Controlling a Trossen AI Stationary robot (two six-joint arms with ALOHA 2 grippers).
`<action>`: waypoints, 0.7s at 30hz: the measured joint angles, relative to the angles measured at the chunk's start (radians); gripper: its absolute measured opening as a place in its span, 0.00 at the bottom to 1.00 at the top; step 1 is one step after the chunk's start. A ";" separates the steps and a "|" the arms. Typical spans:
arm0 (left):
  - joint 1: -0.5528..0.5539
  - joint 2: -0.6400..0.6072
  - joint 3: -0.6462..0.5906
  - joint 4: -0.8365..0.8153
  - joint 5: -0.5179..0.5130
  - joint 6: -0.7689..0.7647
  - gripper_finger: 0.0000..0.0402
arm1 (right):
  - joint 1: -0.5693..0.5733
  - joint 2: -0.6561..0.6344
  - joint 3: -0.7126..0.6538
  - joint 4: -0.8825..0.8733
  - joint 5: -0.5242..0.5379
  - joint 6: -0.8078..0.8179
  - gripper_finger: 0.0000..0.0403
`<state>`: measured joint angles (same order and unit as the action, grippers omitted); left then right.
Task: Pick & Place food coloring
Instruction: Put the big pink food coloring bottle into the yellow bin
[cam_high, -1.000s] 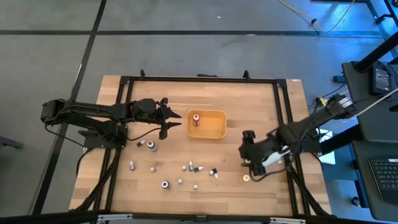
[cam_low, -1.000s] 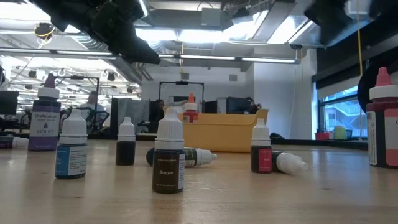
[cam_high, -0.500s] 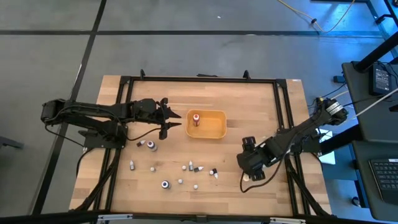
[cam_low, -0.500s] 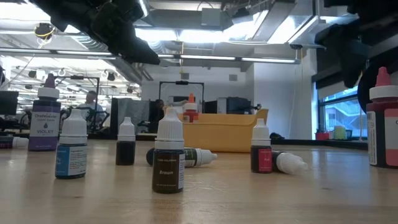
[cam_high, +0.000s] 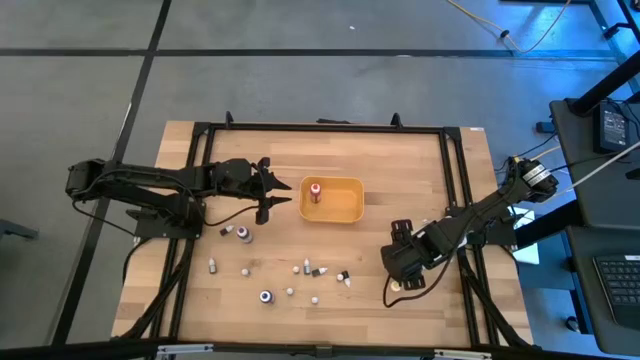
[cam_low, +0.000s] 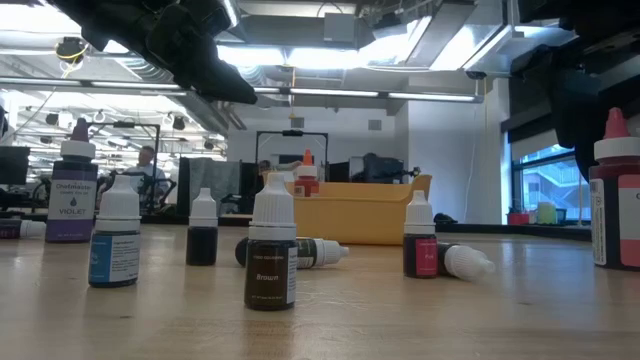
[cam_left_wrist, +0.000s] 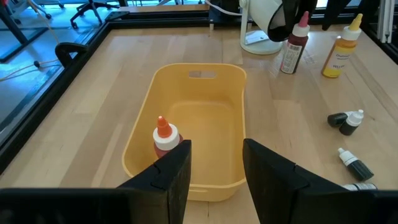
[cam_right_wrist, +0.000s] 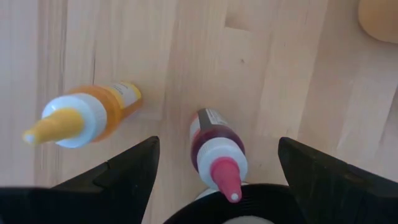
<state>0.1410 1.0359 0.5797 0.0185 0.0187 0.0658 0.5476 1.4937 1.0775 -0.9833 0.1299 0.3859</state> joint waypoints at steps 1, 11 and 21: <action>0.000 0.000 0.000 0.000 0.000 0.000 0.35 | 0.000 0.000 0.000 0.001 0.000 0.002 0.81; 0.000 0.000 0.000 0.000 0.000 0.000 0.35 | 0.000 0.000 0.000 0.047 0.008 0.002 0.81; 0.000 0.000 0.000 0.000 0.000 0.000 0.35 | 0.000 0.000 0.000 0.087 0.014 -0.007 0.81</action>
<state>0.1410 1.0359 0.5797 0.0185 0.0189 0.0658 0.5472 1.4933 1.0771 -0.8965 0.1440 0.3790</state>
